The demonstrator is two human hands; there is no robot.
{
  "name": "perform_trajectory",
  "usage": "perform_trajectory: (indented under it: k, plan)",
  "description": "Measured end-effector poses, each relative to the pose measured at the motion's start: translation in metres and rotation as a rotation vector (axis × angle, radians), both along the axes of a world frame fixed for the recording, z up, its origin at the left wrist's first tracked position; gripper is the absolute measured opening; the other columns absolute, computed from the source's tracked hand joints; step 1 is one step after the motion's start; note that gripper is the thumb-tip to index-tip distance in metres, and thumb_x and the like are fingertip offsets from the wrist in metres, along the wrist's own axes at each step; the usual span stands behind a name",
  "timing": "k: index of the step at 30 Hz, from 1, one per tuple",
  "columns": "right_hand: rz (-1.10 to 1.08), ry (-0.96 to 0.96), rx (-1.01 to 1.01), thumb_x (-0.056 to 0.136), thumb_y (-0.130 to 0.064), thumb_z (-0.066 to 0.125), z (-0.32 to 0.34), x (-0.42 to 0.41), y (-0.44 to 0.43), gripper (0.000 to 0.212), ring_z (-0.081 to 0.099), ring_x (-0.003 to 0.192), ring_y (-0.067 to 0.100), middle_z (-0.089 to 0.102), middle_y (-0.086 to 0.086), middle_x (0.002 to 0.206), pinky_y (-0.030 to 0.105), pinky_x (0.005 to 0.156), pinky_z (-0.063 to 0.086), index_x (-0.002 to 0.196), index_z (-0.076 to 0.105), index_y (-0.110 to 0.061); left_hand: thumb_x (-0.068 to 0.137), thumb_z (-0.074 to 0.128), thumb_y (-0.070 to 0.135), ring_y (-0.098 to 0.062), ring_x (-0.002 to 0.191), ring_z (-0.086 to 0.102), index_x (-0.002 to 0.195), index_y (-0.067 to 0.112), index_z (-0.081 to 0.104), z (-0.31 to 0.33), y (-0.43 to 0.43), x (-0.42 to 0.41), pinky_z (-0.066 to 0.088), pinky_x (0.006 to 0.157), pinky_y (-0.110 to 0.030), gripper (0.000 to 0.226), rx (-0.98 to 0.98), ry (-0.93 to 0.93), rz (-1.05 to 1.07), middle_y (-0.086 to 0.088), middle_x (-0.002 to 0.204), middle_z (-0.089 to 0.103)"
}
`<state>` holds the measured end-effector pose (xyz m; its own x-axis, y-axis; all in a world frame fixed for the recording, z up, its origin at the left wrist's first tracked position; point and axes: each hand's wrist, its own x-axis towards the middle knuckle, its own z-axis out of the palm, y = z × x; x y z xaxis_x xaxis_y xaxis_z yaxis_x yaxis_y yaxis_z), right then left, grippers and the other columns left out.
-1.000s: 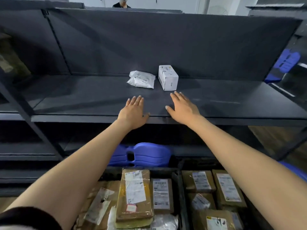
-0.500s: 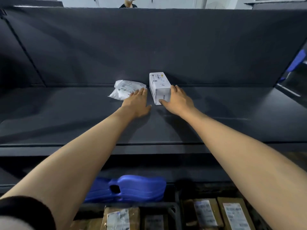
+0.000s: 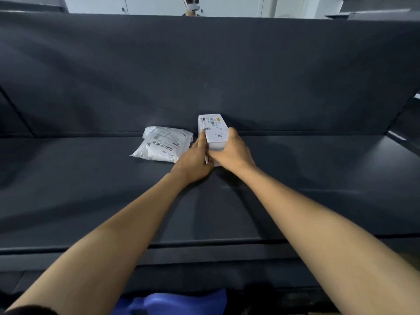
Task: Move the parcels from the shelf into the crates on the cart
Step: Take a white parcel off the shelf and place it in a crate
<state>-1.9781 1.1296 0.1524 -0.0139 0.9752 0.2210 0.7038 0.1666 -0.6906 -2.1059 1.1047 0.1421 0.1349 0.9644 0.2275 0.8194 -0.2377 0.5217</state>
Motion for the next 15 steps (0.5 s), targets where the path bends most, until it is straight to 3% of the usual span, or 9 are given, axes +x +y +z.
perform_trajectory:
  k: [4,7,9,11,13,15]
  plan:
    - [0.037,0.206,-0.027,0.068,-0.041,0.076,0.005,0.013,-0.008,0.066,0.059,0.108,0.015,0.062,-0.007,0.120,0.030,0.086,0.049,0.125,0.046,-0.024,0.083,0.057,0.011,-0.019,0.121,0.055,0.152,0.024,0.022,-0.002,-0.010,0.005,0.041,0.099,-0.026,0.078,0.018,-0.323,-0.042,0.000,0.138,0.053]
    - [0.096,0.399,-0.056,0.071,-0.035,0.077,0.009,0.032,-0.027,0.072,0.059,0.102,0.003,0.060,-0.015,0.117,0.018,0.079,0.047,0.133,0.043,-0.028,0.078,0.059,0.016,-0.003,0.112,0.058,0.119,0.044,0.053,0.001,-0.027,0.006,0.048,0.095,-0.028,0.050,-0.039,-0.732,-0.039,0.017,0.116,0.066]
    - [0.140,0.467,-0.068,0.072,-0.035,0.077,0.015,0.045,-0.043,0.066,0.060,0.094,-0.009,0.061,-0.025,0.108,0.010,0.072,0.046,0.129,0.045,-0.034,0.083,0.067,0.015,0.005,0.116,0.052,0.110,0.043,0.054,0.005,-0.041,0.005,0.042,0.095,-0.016,0.041,-0.017,-0.974,0.032,0.031,0.110,0.062]
    - [0.194,0.535,-0.096,0.074,-0.033,0.077,0.022,0.059,-0.064,0.058,0.061,0.090,-0.014,0.064,-0.026,0.104,0.009,0.070,0.047,0.124,0.049,-0.035,0.088,0.068,0.016,-0.001,0.127,0.045,0.127,0.032,0.050,0.008,-0.055,0.002,0.036,0.101,-0.017,0.046,-0.010,-1.103,0.134,0.024,0.130,0.053]
    - [0.258,0.602,-0.138,0.074,-0.031,0.077,0.025,0.072,-0.086,0.053,0.063,0.096,-0.008,0.066,-0.021,0.108,0.019,0.080,0.052,0.121,0.052,-0.036,0.090,0.066,0.019,-0.007,0.131,0.045,0.141,0.020,0.042,0.013,-0.070,-0.001,0.038,0.105,-0.024,0.057,-0.055,-1.161,0.203,0.009,0.144,0.046]
    - [0.332,0.654,-0.193,0.068,-0.034,0.077,0.026,0.086,-0.112,0.060,0.064,0.105,0.000,0.066,-0.014,0.115,0.028,0.090,0.053,0.122,0.052,-0.038,0.090,0.066,0.024,-0.015,0.126,0.054,0.141,0.016,0.044,0.018,-0.090,-0.003,0.042,0.107,-0.035,0.056,-0.140,-1.245,0.163,0.002,0.141,0.053]
